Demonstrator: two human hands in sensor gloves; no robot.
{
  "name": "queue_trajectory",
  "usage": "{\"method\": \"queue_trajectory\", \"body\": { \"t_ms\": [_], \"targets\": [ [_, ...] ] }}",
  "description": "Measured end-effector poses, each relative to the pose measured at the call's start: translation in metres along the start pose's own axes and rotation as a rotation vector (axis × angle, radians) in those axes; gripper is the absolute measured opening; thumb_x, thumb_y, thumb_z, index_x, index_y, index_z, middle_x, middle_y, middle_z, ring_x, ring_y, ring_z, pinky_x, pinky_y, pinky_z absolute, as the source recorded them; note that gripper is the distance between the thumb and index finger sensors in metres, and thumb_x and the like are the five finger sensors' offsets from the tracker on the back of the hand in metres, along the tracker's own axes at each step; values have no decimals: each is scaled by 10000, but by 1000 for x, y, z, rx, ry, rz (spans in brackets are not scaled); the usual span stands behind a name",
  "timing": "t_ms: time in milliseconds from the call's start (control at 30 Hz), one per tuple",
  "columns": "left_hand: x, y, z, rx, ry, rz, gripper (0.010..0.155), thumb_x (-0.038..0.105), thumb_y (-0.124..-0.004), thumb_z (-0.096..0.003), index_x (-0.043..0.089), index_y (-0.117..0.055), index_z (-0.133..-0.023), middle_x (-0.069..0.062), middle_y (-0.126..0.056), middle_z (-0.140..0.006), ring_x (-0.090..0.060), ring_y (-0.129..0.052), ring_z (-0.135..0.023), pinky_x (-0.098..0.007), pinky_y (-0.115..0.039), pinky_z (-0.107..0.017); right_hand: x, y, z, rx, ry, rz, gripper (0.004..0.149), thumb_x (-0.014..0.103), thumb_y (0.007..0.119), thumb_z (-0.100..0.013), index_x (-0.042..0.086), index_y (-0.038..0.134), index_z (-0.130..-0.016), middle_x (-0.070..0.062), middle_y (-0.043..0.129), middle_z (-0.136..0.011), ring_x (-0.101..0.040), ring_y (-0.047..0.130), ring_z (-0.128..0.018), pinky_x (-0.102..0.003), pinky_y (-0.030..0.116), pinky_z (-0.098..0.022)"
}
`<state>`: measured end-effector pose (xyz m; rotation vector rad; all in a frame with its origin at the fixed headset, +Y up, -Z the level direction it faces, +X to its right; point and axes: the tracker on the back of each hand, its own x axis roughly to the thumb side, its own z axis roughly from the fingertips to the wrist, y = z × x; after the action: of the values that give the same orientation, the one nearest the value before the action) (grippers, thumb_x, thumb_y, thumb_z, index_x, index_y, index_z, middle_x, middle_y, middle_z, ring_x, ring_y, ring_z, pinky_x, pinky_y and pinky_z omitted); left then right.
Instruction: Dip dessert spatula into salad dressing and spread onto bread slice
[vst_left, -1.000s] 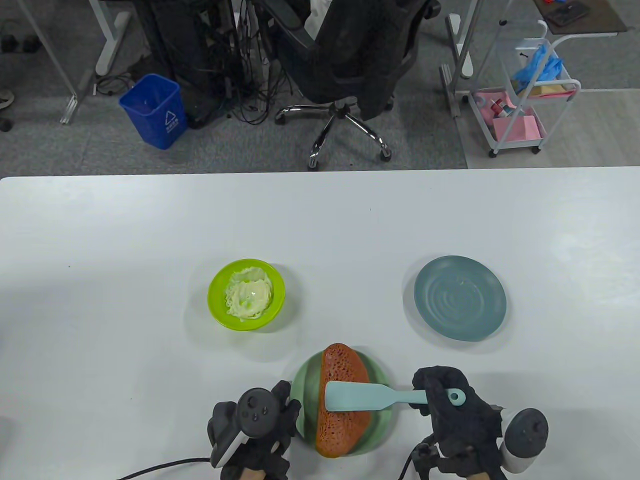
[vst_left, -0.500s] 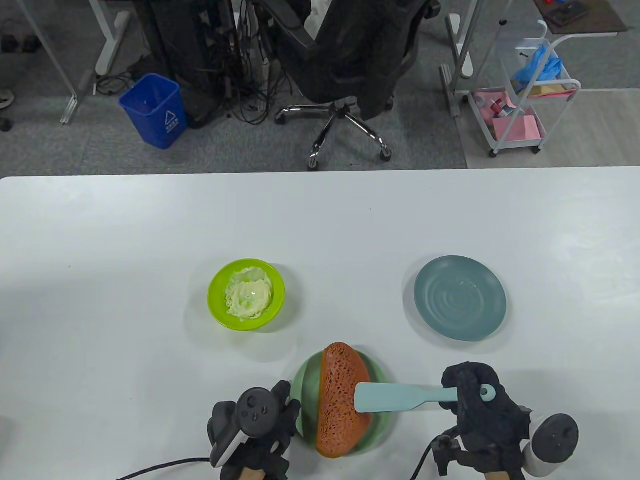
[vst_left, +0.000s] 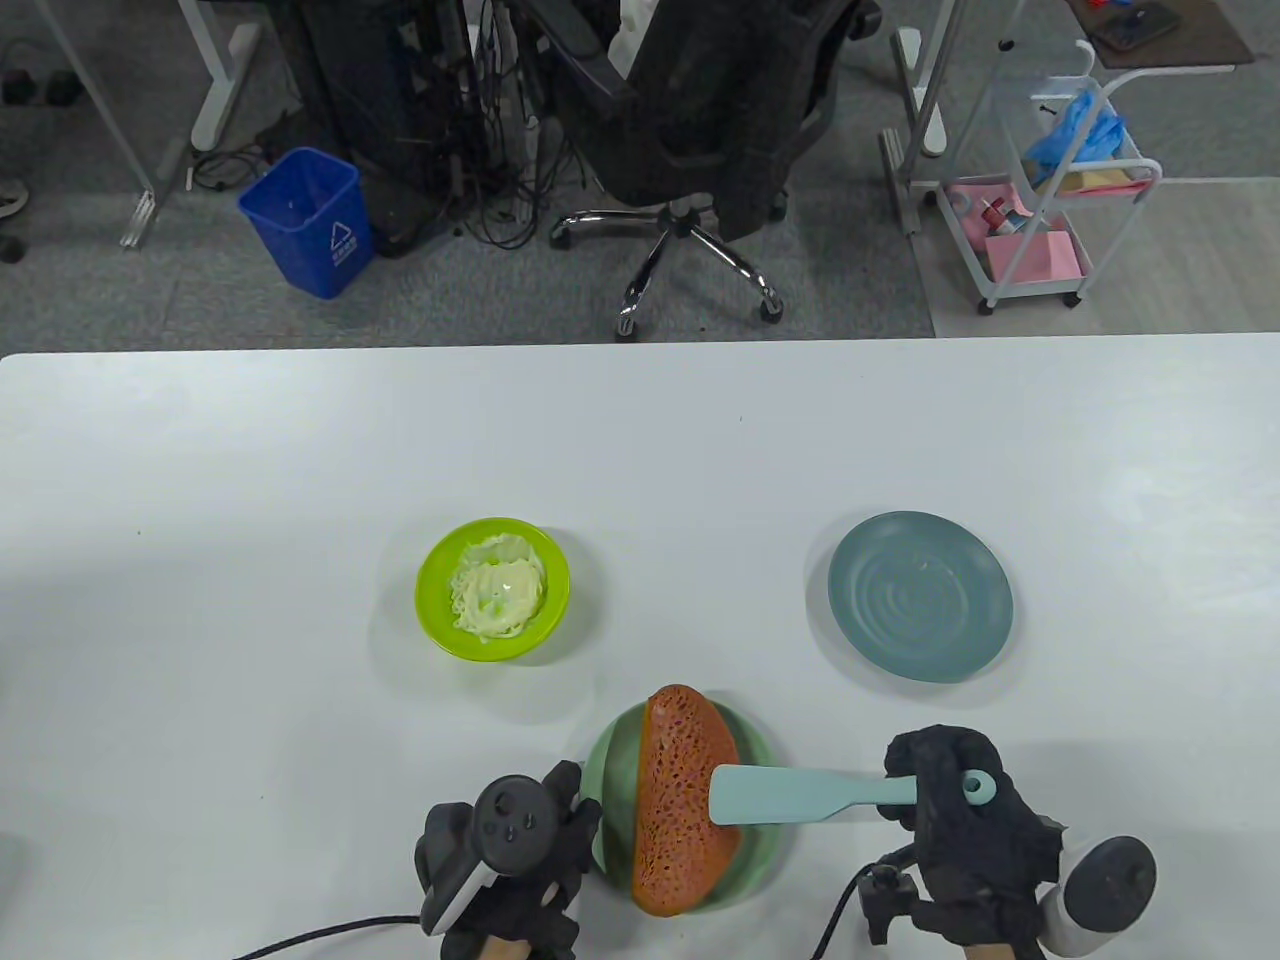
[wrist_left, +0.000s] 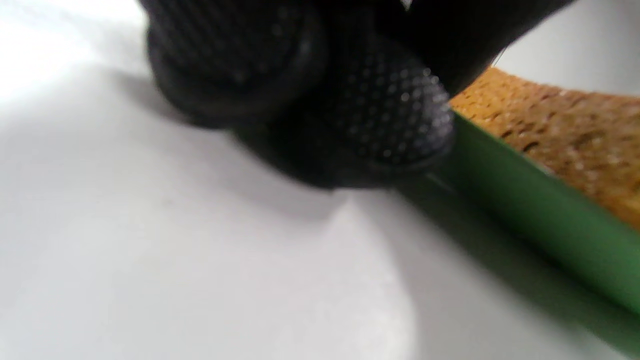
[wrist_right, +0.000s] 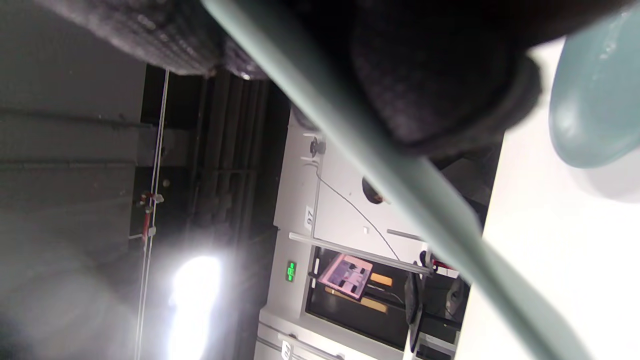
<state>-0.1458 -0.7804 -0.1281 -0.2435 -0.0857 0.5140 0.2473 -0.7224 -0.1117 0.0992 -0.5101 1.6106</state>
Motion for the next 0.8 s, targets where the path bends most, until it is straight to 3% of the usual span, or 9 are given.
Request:
{"method": "queue_trajectory", "body": {
  "t_ms": [233,467,800],
  "targets": [
    [0,0,0,0,-1,-2,550,416,-797,-583,52,-767,-995,72,-1033,-535,-44,-1111,-239,-234,-978,-227,-5,17,4,102,25,-110,380,466,794,-534,176,754,-777,-162,863,-700,-347,1045,-329,-410,888,-202],
    [0,0,0,0,-1,-2,551,413,-797,-584,49,-765,-997,71,-1033,-536,-45,-1112,-240,-235,-978,-228,-5,35,10,177,24,-42,386,453,810,-526,177,747,-789,-166,861,-718,-343,1071,-359,-399,924,-217],
    [0,0,0,-2,1,1,552,416,-796,-584,52,-763,-998,73,-1032,-538,-45,-1111,-242,-234,-978,-230,4,32,10,181,8,50,353,442,747,-546,174,742,-776,-160,849,-719,-356,1030,-363,-431,864,-228]
  ]
}}
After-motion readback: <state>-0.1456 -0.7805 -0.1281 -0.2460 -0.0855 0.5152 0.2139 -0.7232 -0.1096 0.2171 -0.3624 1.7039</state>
